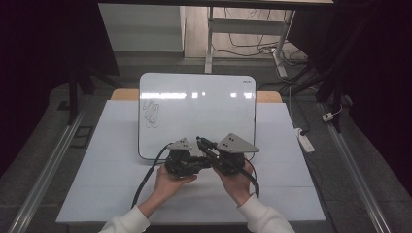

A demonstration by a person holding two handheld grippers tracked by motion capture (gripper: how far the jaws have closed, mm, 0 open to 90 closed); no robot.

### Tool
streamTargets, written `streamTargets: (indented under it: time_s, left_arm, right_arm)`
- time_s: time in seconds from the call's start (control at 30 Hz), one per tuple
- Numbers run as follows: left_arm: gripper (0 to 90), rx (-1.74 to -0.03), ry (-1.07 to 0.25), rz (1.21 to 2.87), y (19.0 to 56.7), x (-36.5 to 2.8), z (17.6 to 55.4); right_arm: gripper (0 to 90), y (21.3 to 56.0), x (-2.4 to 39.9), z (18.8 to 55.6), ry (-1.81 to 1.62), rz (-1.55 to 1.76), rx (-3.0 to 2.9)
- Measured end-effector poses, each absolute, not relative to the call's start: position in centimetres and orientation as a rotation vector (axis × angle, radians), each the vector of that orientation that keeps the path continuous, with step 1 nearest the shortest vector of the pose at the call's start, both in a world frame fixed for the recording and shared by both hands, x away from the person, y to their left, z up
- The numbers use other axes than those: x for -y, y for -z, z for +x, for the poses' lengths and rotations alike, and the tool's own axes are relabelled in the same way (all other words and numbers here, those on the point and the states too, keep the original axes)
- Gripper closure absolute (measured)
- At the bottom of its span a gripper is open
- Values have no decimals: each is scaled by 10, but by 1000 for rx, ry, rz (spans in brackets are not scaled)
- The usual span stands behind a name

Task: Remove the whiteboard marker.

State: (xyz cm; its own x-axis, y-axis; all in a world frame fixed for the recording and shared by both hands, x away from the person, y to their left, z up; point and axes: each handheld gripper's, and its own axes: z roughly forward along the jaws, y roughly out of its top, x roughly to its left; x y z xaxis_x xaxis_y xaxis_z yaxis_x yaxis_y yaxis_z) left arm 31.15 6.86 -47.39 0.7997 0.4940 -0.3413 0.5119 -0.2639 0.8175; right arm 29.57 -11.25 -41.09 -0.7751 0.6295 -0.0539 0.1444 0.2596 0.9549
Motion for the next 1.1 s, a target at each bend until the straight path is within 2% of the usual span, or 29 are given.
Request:
streamTargets:
  time_s: [0.17,0.27,0.33,0.63,0.67,0.77,0.93,1.07,1.1]
  left_arm:
    - [748,-760,23,1912,474,-68,311]
    - [703,-763,41,1902,473,-68,312]
    - [741,-767,37,1909,474,-69,312]
    - [775,-779,24,1909,474,-71,313]
    - [776,-775,15,1900,473,-73,312]
    - [777,-773,16,1881,471,-79,313]
    - [777,-785,-17,1817,461,-105,314]
    - [777,-807,-86,1764,451,-131,315]
    - [777,-814,-122,1754,449,-138,316]
  right_arm:
    - [809,412,113,297,-1535,714,-2114]
    - [808,413,113,297,-1524,715,-2115]
    - [808,414,114,298,-1530,723,-2117]
    - [806,413,114,298,-1527,712,-2125]
    - [792,412,114,298,-1537,696,-2136]
    - [648,409,120,300,-1588,686,-2144]
    - [573,408,142,297,-1566,675,-2126]
    - [529,418,178,292,-1499,695,-2138]
    - [524,428,199,290,-1460,727,-2150]
